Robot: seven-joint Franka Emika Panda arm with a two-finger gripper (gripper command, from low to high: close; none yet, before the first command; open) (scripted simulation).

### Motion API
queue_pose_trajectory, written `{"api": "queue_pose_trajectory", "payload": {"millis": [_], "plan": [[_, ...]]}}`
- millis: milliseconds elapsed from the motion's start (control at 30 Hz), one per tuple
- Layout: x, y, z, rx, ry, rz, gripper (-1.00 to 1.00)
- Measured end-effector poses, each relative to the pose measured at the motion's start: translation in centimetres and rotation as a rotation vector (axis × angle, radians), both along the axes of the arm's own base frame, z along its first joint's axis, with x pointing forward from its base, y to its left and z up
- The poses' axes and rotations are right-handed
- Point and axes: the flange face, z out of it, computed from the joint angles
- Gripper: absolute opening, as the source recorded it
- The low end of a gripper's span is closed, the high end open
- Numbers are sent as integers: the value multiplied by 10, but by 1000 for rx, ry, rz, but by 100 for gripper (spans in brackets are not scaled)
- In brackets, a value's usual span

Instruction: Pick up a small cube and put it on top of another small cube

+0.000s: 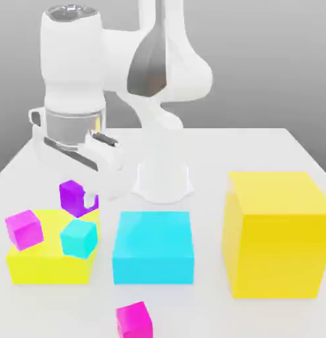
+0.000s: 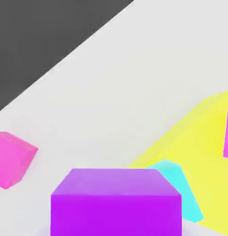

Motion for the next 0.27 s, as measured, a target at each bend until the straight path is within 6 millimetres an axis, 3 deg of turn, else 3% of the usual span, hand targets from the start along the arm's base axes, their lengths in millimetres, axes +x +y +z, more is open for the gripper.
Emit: {"api": "queue_pose_trajectory", "payload": {"millis": [133,167,267], "plan": [[-6,-4,-47,12,1,-32,-100],[-7,-4,-56,12,2,-34,100],[-7,-4,-56,12,2,-34,100]]}}
